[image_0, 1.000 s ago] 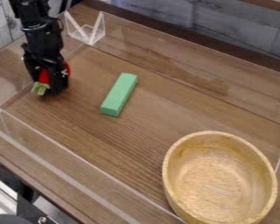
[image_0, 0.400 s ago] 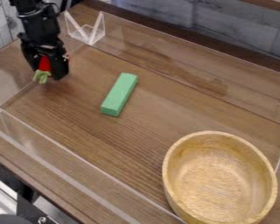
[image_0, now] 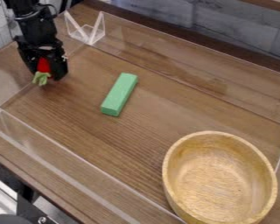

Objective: Move the red fruit to the right

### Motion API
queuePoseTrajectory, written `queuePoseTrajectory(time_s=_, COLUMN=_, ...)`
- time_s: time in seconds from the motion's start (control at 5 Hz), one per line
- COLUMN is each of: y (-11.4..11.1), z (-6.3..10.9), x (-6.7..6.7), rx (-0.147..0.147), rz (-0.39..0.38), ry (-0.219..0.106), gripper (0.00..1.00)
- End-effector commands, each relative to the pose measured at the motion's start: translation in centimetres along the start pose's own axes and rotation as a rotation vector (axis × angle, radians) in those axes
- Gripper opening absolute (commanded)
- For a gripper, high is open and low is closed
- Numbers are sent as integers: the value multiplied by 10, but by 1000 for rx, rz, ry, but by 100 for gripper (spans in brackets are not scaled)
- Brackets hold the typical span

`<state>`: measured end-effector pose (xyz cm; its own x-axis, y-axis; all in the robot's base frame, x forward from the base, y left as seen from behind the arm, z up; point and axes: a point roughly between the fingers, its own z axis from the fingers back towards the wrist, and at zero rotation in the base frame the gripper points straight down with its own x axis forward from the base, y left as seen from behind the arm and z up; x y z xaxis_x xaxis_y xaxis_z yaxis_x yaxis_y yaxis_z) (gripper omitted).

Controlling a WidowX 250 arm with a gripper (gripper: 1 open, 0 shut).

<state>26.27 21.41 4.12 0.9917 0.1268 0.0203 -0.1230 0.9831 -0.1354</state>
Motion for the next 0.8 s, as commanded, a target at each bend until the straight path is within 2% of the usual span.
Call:
queuePoseTrajectory(time_s=0.0, y=-9, z=15, x=9, rx=17, rz=-37, ry=-34, gripper=0)
queuePoseTrajectory(time_s=0.4, y=-11, z=22, x=-2, rx=17, rz=56, ry=-56, gripper=0)
queuePoseTrajectory(time_s=0.6, y=-10, z=32, x=3, rx=18, rz=108, ry=-66, gripper=0)
